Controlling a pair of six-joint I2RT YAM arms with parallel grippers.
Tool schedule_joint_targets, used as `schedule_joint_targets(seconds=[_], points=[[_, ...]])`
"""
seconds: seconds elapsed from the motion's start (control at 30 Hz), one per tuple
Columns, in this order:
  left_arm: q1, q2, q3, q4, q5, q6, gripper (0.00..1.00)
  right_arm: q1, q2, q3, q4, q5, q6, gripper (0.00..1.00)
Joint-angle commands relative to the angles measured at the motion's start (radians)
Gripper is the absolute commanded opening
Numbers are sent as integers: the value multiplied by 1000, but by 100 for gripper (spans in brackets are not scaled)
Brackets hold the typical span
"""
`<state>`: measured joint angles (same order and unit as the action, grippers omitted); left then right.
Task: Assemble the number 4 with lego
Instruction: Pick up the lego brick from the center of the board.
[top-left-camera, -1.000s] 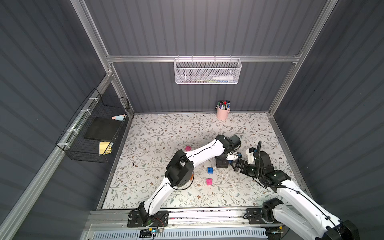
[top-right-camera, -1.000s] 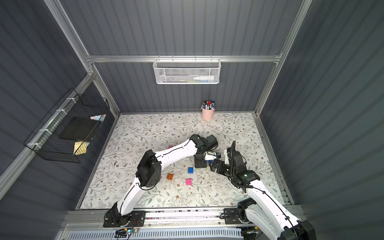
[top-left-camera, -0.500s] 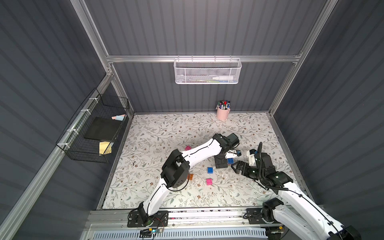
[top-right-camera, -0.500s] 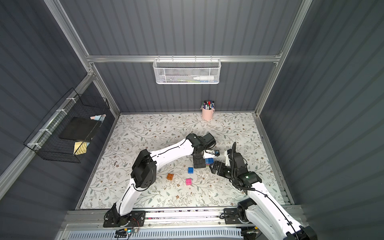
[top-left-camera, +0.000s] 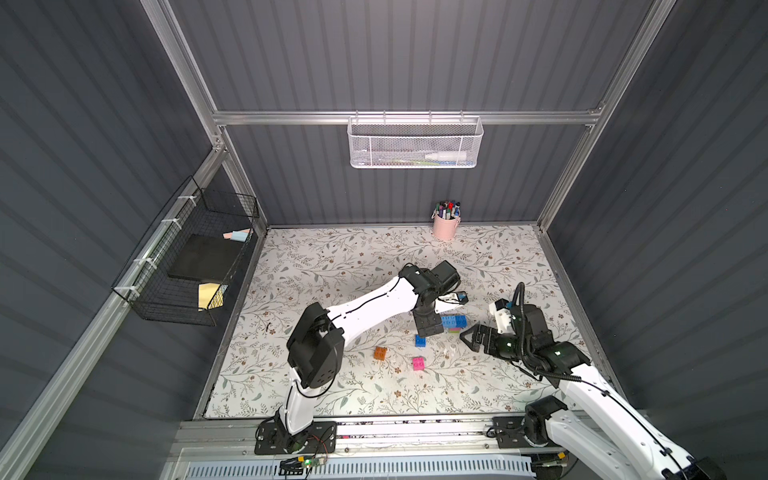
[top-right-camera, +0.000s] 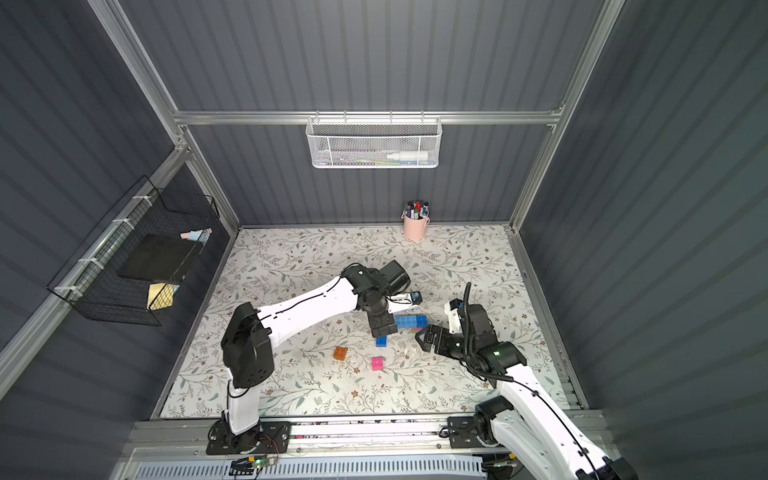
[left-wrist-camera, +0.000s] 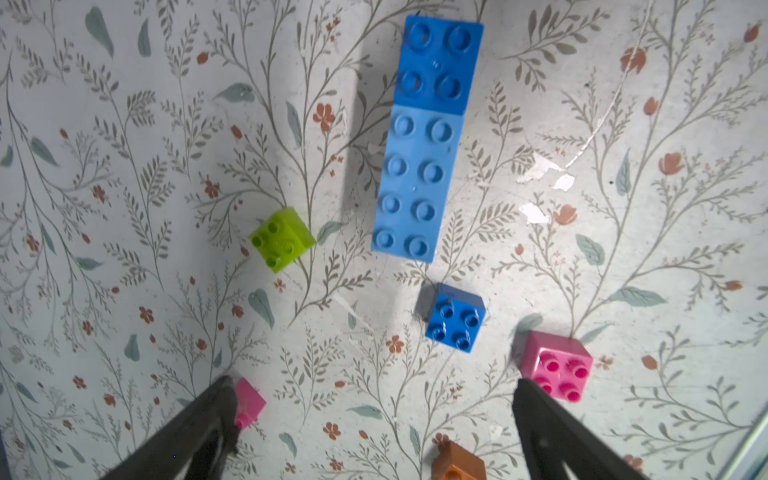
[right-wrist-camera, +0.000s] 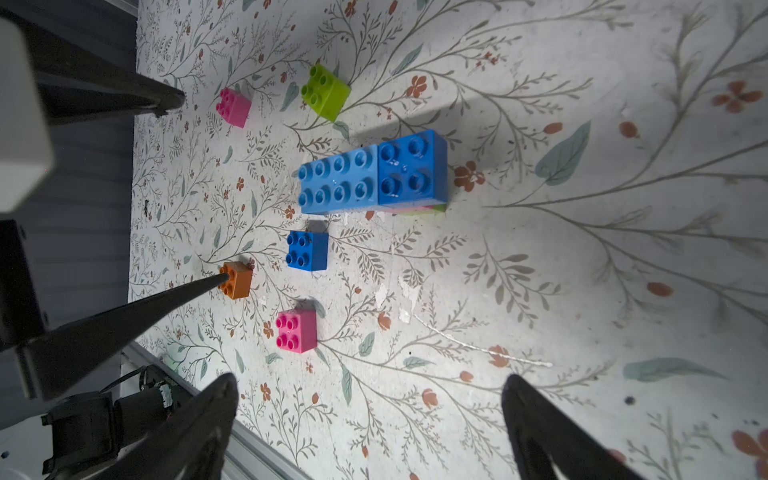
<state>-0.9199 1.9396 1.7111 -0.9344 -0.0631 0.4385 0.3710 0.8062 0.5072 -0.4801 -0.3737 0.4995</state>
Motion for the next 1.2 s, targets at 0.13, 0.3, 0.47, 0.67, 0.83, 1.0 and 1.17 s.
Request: schedule_joint_targets(seconds=[0.13,0.3,0.47,0.67,0.83,1.0,1.17], points=[[134,-202,-217,192,15,-240,95,41,124,91,-45,-63,-79,99],[231,-302,-357,269,2,-399,94,163,258,214,-103,16,-61,97],[345,-379,-428,270,-6,-516,96,290,446,347,-169,100,-5,91],[408,-450,-481,245,14,-571,99,399,622,483,-200,163,75,86],[433,-498,-546,250,12,-595,99,455,780,625,-244,218,117,80],[451,-522,-574,251,10,-596,99,477,951,786,-351,241,147,71],[467,-542,-608,276,12,-610,99,477,1040,833,-393,232,155,66]])
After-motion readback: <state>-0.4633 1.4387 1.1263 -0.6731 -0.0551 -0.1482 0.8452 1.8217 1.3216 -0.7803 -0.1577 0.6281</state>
